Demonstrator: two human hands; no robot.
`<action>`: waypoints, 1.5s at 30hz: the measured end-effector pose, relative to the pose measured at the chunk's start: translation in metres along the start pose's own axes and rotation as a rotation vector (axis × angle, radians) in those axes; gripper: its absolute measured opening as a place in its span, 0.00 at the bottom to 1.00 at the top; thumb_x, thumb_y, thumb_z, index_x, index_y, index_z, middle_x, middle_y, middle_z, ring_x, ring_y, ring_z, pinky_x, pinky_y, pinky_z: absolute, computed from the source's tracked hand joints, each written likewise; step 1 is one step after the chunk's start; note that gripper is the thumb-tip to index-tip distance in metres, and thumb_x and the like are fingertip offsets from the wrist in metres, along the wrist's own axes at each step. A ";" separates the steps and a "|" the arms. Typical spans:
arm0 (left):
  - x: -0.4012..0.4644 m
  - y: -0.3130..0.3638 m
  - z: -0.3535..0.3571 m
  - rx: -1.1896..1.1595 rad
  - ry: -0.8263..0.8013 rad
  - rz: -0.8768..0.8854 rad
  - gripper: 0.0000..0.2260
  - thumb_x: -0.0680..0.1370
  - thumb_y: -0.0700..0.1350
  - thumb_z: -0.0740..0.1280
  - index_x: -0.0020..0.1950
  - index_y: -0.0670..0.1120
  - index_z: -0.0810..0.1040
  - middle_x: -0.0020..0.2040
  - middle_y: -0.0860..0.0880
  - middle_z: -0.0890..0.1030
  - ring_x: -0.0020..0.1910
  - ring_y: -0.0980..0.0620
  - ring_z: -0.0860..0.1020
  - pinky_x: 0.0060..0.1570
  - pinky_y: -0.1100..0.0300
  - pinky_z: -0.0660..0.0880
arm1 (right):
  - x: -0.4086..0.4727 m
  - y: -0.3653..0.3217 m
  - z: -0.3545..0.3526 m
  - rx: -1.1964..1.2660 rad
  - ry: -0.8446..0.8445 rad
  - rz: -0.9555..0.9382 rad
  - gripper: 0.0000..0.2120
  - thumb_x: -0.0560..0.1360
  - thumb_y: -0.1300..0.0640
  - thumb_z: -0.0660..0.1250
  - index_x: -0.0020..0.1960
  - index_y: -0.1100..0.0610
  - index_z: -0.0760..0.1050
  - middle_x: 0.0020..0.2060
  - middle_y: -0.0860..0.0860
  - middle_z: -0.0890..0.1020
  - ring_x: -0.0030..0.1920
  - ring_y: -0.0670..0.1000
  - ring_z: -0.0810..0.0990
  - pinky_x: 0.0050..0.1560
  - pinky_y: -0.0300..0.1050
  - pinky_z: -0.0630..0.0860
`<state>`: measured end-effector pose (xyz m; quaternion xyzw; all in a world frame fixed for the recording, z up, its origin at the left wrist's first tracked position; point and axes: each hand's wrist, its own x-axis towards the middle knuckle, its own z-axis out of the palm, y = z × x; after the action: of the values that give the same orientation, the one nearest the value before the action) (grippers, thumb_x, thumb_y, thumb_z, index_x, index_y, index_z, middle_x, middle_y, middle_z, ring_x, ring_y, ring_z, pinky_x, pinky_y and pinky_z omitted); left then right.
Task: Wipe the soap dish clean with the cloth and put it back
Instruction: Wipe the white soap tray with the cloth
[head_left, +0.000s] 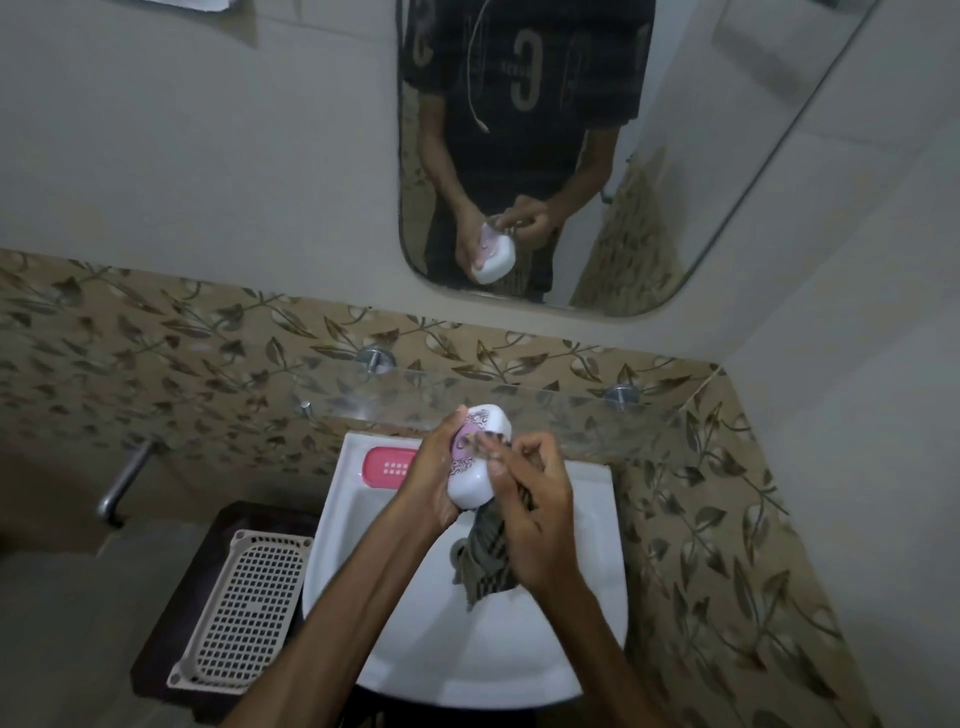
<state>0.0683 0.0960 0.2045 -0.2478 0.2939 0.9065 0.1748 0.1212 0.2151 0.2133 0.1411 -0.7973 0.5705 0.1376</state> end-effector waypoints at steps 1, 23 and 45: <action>-0.001 0.004 0.001 0.004 0.065 -0.003 0.17 0.84 0.50 0.63 0.46 0.37 0.78 0.36 0.39 0.81 0.31 0.45 0.83 0.33 0.55 0.83 | -0.009 0.001 0.001 0.008 -0.038 -0.047 0.16 0.83 0.55 0.63 0.68 0.57 0.81 0.53 0.52 0.74 0.54 0.47 0.78 0.53 0.37 0.77; -0.042 0.019 -0.010 -0.081 -0.111 -0.056 0.21 0.77 0.55 0.69 0.60 0.39 0.79 0.54 0.38 0.83 0.46 0.41 0.83 0.37 0.53 0.82 | 0.026 0.001 -0.031 0.834 0.063 0.666 0.13 0.77 0.60 0.68 0.60 0.61 0.83 0.62 0.62 0.84 0.60 0.60 0.84 0.63 0.56 0.81; -0.046 -0.003 0.022 -0.212 -0.072 0.214 0.15 0.80 0.42 0.64 0.64 0.35 0.74 0.64 0.31 0.79 0.62 0.35 0.80 0.64 0.45 0.78 | 0.009 0.017 0.009 -0.154 0.294 -0.005 0.20 0.84 0.54 0.59 0.74 0.56 0.76 0.49 0.45 0.72 0.48 0.42 0.77 0.42 0.37 0.78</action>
<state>0.0993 0.1042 0.2441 -0.1995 0.2149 0.9541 0.0605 0.1057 0.2109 0.1987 0.0474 -0.8095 0.5220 0.2645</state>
